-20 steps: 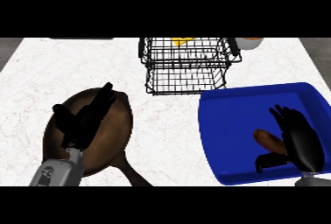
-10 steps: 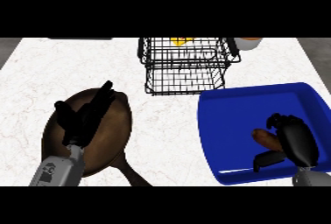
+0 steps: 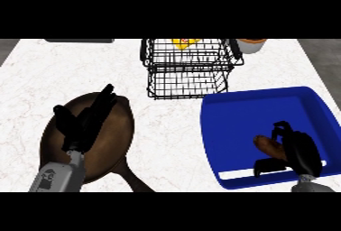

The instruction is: Pick the sweet potato from the tray and place it in the tiered basket

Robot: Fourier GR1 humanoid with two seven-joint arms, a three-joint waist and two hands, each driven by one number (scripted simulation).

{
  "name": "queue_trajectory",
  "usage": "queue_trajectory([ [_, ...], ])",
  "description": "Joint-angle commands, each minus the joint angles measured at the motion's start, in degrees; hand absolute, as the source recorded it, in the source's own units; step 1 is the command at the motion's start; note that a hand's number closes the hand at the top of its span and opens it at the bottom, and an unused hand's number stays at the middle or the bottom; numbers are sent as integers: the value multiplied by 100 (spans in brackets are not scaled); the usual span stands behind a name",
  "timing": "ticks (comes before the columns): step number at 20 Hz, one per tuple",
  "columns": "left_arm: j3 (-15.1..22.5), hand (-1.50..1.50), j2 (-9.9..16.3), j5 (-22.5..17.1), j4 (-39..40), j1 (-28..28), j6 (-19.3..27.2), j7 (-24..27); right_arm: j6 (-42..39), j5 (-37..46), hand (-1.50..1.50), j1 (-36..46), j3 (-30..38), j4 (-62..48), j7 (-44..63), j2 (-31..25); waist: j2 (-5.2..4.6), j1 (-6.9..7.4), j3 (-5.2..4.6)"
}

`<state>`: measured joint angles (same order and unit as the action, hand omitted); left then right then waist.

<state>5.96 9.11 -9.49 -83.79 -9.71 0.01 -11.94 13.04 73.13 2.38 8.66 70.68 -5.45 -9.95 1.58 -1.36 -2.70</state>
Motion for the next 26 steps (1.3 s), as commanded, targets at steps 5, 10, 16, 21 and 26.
queue_trajectory([
  [5,-142,0,88,-108,-129,19,10,-204,-1459,-1088,150,-75,-288,1655,1609,964,-37,-33,245],
  [10,13,0,-61,64,-128,95,163,-192,-2200,-1846,150,-84,-779,3678,2795,983,-20,-83,245],
  [16,-71,0,20,-33,-179,-75,64,-359,-3240,-1607,150,314,-1220,6141,4162,988,-83,-7,251],
  [21,24,0,22,83,-243,252,-51,-50,-4419,-1670,150,1650,-1252,7107,5665,993,-125,135,255],
  [26,-17,0,-134,94,93,-314,16,-241,-5203,-1556,150,3723,-1141,6282,6623,968,-138,120,256],
])
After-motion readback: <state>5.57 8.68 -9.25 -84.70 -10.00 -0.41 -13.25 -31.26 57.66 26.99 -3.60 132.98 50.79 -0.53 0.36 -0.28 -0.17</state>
